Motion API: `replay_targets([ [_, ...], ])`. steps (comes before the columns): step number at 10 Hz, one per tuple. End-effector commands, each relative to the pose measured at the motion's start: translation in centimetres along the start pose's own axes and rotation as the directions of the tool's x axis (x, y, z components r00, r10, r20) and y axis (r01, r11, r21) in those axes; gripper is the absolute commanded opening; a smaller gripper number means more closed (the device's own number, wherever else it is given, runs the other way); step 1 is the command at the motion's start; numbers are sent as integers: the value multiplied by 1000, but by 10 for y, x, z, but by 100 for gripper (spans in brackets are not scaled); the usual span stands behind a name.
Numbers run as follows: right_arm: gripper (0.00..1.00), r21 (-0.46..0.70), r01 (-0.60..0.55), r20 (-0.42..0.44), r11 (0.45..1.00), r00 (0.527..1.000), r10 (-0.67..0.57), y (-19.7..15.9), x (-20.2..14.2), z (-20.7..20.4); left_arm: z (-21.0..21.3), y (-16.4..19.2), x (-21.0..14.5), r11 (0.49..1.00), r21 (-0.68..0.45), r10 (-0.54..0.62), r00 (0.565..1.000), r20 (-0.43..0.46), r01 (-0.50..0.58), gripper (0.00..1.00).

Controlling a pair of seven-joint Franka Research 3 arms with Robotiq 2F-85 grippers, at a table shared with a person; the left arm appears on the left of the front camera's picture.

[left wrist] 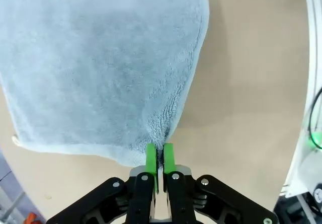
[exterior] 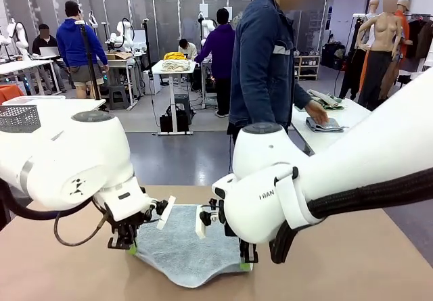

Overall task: Fold the towels and place them in the basket.
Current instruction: When a person lays out a Towel with hook on the table, fold it in half twice.

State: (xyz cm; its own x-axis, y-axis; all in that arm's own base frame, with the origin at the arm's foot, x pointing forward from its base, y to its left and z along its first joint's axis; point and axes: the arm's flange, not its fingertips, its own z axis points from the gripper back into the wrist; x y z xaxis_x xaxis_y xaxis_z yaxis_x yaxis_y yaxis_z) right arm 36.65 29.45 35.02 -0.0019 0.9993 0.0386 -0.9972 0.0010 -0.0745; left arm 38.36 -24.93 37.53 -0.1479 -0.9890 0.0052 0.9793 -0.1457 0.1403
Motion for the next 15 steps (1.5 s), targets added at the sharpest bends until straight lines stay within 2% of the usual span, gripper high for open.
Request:
replay_targets([
  [1,7,-12,2,-46,1000,999,-3,-9,7,16,16,2,2,999,32,13,999,-38,-12,7],
  [4,7,-35,5,-55,999,998,-7,-21,12,41,39,14,0,997,68,44,997,-60,-40,7],
  [9,7,-63,54,-42,997,998,-57,-24,-5,56,49,19,-22,990,65,126,991,-47,-123,7],
  [11,7,-52,52,-25,997,998,-53,-24,-7,55,44,20,-20,993,73,92,996,-18,-91,7],
  [15,7,-50,24,-17,998,1000,-25,-30,-4,58,44,20,-20,993,73,92,996,-18,-91,7],
])
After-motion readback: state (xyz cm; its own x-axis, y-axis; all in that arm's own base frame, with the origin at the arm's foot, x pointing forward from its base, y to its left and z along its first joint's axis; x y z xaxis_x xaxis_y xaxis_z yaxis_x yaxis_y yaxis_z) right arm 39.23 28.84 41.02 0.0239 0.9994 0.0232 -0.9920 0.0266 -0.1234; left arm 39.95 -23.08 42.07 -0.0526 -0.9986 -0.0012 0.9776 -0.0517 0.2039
